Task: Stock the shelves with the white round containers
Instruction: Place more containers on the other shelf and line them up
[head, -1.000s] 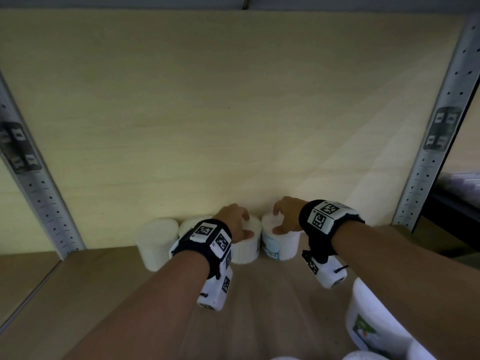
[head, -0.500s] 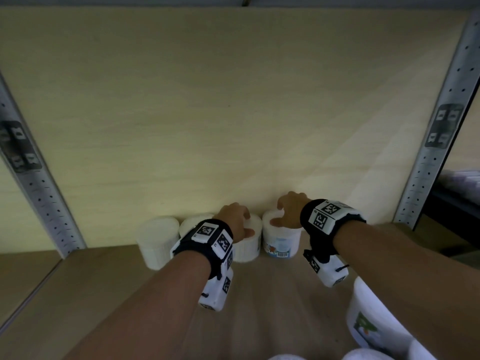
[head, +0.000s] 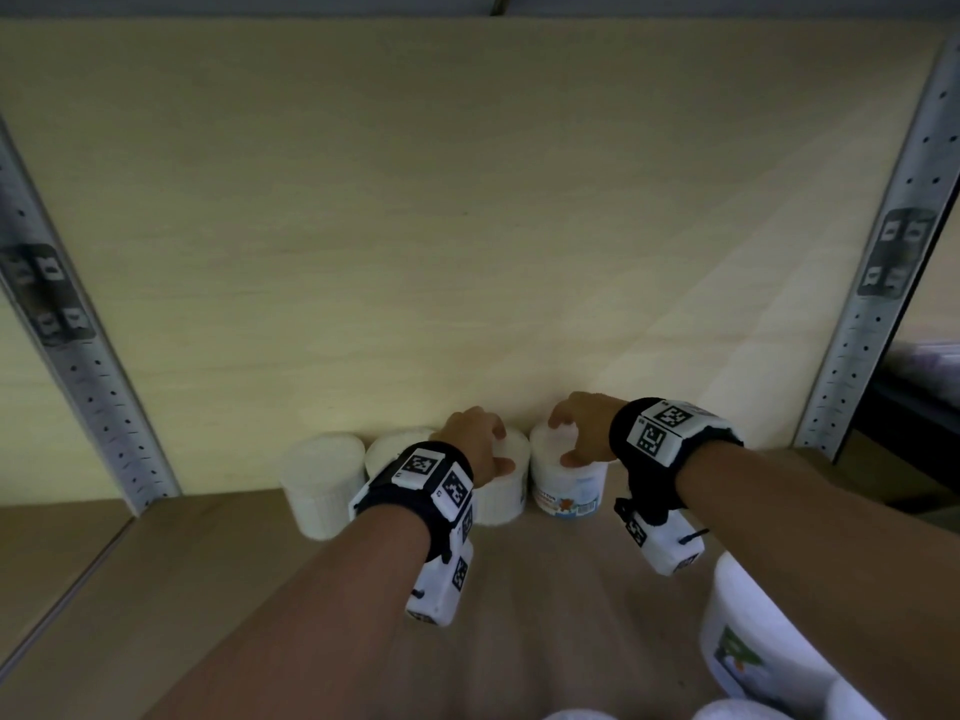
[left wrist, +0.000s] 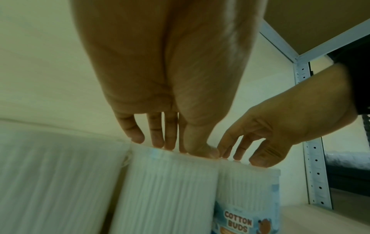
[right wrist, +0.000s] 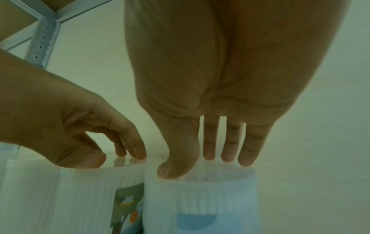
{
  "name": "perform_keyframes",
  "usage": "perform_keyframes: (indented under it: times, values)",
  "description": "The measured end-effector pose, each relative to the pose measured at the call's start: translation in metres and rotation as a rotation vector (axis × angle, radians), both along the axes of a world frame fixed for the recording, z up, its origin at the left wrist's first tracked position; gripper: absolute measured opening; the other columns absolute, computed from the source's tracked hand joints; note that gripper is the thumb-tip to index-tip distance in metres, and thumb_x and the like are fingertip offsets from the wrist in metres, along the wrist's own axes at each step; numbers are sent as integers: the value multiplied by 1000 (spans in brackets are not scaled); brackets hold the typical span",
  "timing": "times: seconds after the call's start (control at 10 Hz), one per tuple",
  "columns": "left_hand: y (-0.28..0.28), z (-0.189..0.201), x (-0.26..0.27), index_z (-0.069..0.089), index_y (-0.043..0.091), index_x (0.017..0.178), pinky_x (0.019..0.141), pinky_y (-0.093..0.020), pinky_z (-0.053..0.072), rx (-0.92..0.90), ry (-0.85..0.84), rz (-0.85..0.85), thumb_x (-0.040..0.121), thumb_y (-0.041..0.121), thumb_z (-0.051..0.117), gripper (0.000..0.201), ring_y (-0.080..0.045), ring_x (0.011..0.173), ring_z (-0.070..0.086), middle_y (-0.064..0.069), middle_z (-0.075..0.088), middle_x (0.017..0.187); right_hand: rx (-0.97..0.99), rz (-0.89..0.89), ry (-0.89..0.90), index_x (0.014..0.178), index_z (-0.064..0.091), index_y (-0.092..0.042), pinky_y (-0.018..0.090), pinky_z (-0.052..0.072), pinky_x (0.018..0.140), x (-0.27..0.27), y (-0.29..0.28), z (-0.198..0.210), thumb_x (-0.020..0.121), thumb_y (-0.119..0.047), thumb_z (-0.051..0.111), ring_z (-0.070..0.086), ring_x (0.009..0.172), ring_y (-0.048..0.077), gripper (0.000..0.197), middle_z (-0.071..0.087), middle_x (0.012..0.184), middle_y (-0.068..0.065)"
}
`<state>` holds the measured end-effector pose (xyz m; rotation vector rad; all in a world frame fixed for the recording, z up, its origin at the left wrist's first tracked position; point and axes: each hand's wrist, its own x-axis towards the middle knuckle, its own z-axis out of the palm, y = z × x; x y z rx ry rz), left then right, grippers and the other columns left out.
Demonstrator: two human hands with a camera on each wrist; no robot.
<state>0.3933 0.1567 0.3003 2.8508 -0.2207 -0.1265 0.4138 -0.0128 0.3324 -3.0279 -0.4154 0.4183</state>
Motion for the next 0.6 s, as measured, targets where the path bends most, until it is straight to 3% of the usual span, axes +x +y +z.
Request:
perform_keyframes:
  times: [0.2, 0.3, 0.4, 0.6]
  values:
    - [0, -1, -1, 49, 14, 131, 107, -44, 37, -24, -19, 5, 88, 33, 63, 49, -27, 129, 42, -8, 44, 138, 0, 54, 25, 143, 41, -19, 37, 36, 112, 5, 1, 3, 92, -10, 53, 35, 140, 29, 53, 31, 154, 8]
    - [0, -2, -1, 49, 14, 131, 108, -44, 37, -24, -15, 6, 89, 32, 62, 48, -28, 130, 41, -8, 43, 139, 14, 15, -65, 139, 46, -13, 38, 38, 110, 5, 4, 5, 94, -25, 54, 43, 133, 31, 47, 40, 147, 11]
    - [0, -2, -1, 47, 14, 132, 108, -45, 36, -24, -11, 3, 89, 32, 62, 49, -28, 131, 40, -9, 42, 140, -49, -41, -120, 132, 51, -5, 39, 43, 105, 5, 8, 3, 93, -44, 52, 51, 123, 32, 55, 50, 136, 14]
    - [1, -4, 1, 48, 13, 132, 107, -46, 37, -31, -16, 2, 88, 33, 64, 51, -29, 130, 41, -10, 43, 139, -110, -68, -129, 130, 53, -5, 36, 45, 101, 5, 11, -8, 91, -49, 54, 54, 121, 30, 59, 52, 134, 14]
